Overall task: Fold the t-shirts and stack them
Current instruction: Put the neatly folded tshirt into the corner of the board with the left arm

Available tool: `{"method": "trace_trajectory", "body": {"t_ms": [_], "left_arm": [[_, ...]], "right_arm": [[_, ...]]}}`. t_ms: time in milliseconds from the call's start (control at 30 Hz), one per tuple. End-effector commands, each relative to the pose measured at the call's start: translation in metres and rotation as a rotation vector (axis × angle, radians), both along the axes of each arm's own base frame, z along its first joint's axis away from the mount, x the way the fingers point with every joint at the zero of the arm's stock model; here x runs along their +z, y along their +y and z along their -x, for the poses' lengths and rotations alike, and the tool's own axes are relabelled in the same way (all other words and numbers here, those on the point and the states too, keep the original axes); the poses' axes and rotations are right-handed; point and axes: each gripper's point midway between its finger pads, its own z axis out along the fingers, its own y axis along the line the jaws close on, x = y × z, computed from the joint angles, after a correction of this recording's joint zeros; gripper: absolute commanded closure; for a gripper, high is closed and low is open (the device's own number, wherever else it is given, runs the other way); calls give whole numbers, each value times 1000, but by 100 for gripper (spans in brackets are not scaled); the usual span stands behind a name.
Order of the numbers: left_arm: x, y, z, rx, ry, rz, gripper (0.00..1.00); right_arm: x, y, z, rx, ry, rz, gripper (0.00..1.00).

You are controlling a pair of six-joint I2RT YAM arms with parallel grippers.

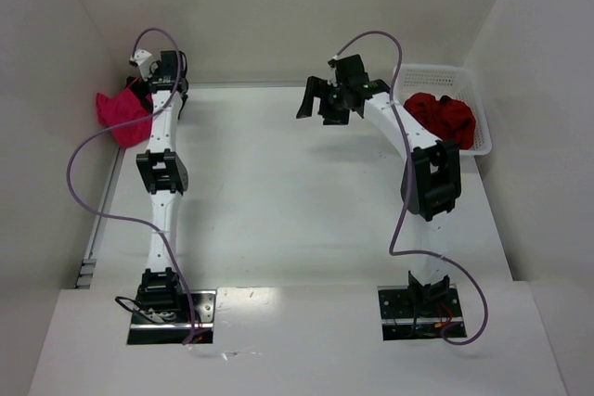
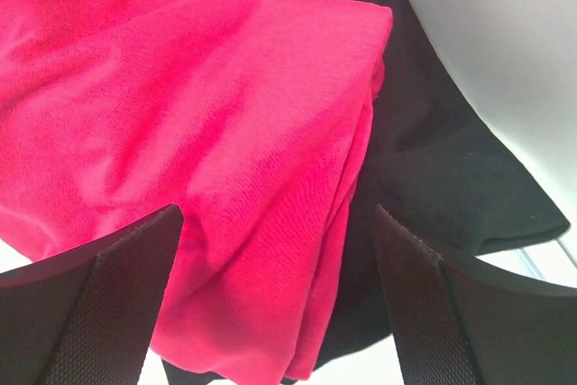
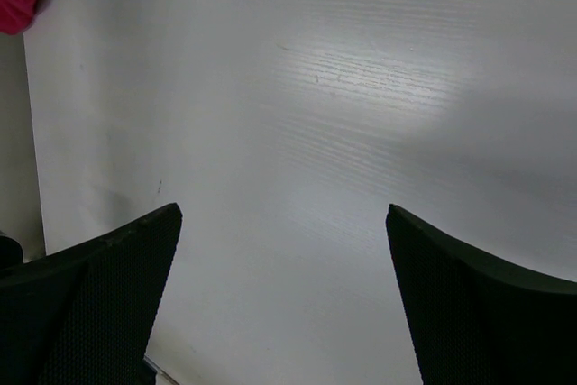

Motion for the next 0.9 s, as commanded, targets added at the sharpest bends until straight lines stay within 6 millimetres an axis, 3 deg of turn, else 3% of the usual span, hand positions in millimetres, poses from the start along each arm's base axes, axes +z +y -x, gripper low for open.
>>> {"method": "trace_trajectory", "body": {"t_ms": [0, 100, 300, 467, 500, 667, 700, 767, 867], "left_arm": [[-7, 9, -1, 36, -38, 3, 7], [-16, 12, 9, 61, 13, -15, 8], [-23, 15, 8, 29, 43, -8, 16], [-26, 12, 8, 6, 68, -1, 34], [-26, 12, 8, 6, 68, -1, 46], [-16, 6, 8, -22, 80, -7, 79], [-16, 6, 9, -32, 98, -15, 83], [-2, -12, -1, -86, 80, -27, 90], [10, -25, -7, -185, 106, -23, 94]], "right_arm": [[4, 2, -6, 25, -10, 6, 0], [0, 4, -5, 32, 1, 3, 0], [0, 5, -4, 38, 3, -3, 0], [-3, 4, -3, 38, 12, 0, 0], [-2, 5, -5, 38, 2, -4, 0], [-7, 4, -1, 31, 17, -5, 0], [-6, 5, -3, 31, 7, -9, 0], [-9, 6, 0, 37, 18, -12, 0], [-3, 5, 1, 30, 7, -24, 0]]}}
